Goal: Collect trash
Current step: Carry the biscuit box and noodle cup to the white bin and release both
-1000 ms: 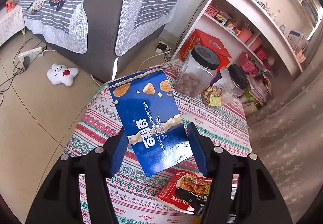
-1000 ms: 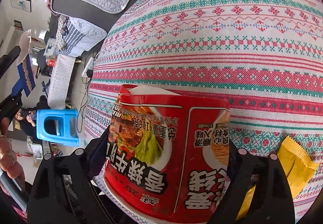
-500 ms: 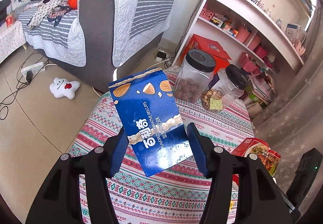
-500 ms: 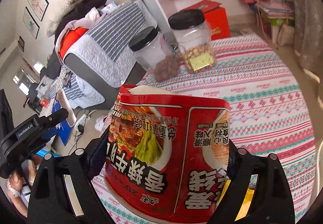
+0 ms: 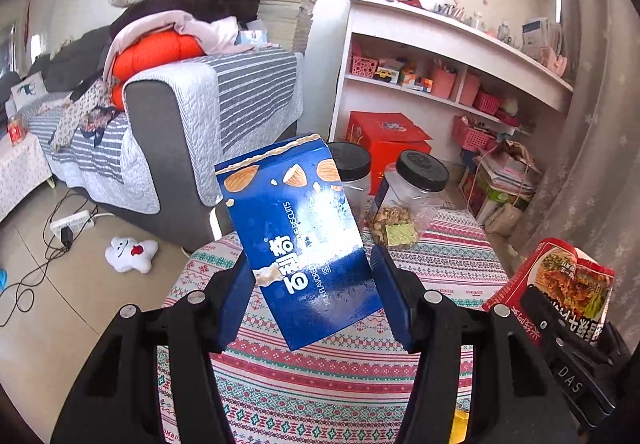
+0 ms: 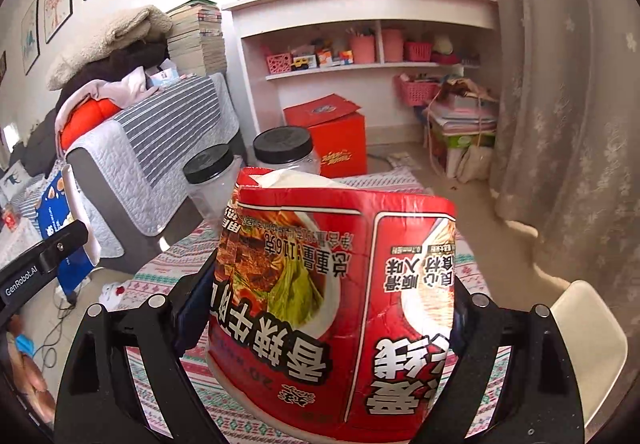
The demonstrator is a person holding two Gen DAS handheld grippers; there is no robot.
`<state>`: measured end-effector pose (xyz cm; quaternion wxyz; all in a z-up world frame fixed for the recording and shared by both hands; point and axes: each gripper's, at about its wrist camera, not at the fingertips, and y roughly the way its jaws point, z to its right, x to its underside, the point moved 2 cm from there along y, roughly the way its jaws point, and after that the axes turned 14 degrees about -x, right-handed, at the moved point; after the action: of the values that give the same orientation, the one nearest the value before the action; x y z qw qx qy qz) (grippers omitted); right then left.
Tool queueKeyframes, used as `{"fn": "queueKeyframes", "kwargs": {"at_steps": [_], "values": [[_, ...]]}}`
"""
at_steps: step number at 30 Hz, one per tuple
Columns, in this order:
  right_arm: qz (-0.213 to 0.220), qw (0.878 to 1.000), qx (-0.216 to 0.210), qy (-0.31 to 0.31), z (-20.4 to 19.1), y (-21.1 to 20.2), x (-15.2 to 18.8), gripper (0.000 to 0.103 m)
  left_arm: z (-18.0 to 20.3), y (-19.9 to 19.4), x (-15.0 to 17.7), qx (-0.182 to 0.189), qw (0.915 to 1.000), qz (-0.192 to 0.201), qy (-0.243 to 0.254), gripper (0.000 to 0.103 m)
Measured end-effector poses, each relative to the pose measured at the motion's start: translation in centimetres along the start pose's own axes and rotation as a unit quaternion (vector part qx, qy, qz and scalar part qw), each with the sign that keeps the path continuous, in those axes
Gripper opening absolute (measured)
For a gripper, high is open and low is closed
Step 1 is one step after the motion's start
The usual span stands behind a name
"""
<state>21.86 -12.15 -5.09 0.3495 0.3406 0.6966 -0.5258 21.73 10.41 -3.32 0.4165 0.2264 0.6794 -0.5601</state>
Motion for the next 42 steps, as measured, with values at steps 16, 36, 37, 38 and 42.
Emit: {"fn": "queueKeyframes", "kwargs": {"at_steps": [16,36,37,38,42], "values": [[0.071,0.988,0.134,-0.01,6.3,-5.8,-0.9,0.086,8.7,-3.0,1.7,0.052,0.9966,0.038,0.052,0.057],[0.036,0.93,0.358,0.067,21.2,-12.7,2.0,0.096,21.9,-6.5,6.3,0.147,0.9826,0.03,0.11,0.057],[0.04,0.927,0.366,0.069,21.7,-13.3,1.9,0.096,22.7,-6.8,6.7,0.154,0.9811,0.029,0.114,0.057],[0.045,0.924,0.372,0.073,22.1,-14.0,1.9,0.096,23.5,-7.1,7.0,0.16,0.9794,0.029,0.119,0.057],[0.066,0.912,0.392,0.101,24.3,-16.8,2.0,0.096,26.5,-8.4,8.5,0.193,0.9709,0.026,0.14,0.057]]}}
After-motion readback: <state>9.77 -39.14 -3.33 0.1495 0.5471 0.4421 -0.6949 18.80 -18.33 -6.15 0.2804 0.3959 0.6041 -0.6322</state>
